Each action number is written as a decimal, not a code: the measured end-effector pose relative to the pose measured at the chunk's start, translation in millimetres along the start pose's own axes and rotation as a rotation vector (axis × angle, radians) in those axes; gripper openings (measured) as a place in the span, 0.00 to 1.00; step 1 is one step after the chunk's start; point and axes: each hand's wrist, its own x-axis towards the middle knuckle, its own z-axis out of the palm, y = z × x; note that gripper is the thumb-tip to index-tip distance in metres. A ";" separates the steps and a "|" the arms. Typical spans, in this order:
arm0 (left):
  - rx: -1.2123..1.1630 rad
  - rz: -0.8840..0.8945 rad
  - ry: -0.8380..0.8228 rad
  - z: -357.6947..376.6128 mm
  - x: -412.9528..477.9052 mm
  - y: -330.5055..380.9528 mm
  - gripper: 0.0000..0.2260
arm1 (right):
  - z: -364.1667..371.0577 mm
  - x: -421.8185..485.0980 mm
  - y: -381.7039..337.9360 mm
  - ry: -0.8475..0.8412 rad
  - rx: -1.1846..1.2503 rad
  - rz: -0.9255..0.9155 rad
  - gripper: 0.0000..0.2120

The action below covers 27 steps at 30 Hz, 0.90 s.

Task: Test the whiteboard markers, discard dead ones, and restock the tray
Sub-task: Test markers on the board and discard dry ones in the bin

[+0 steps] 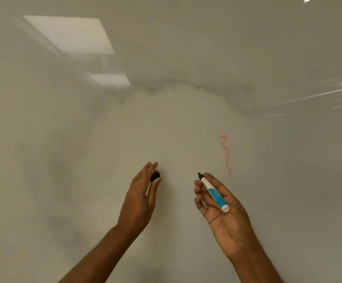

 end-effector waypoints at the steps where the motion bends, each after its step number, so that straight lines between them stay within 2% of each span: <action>1: 0.027 0.022 -0.016 3.3 2.9 -3.3 0.21 | -0.9 4.0 -2.4 0.005 -0.051 -0.042 0.15; 7: 0.253 0.235 -0.009 20.8 16.3 -22.9 0.22 | 1.5 33.3 -19.7 0.204 -0.509 -0.399 0.16; 11: 0.341 0.351 0.009 27.3 20.4 -34.4 0.22 | 3.3 55.9 -26.5 0.283 -0.690 -0.623 0.10; 14: 0.380 0.407 0.033 30.9 21.4 -38.8 0.22 | 7.4 70.2 -29.0 0.262 -0.774 -0.674 0.06; 19: 0.425 0.470 0.028 29.9 23.1 -41.9 0.22 | -4.7 98.0 -24.6 0.281 -0.954 -0.698 0.06; 24: 0.437 0.477 0.031 32.4 23.7 -44.8 0.22 | -29.5 95.6 -12.4 0.327 -0.998 -0.776 0.05; 27: 0.437 0.480 0.049 34.6 23.2 -43.5 0.22 | -45.0 87.4 -3.9 0.330 -1.040 -0.761 0.05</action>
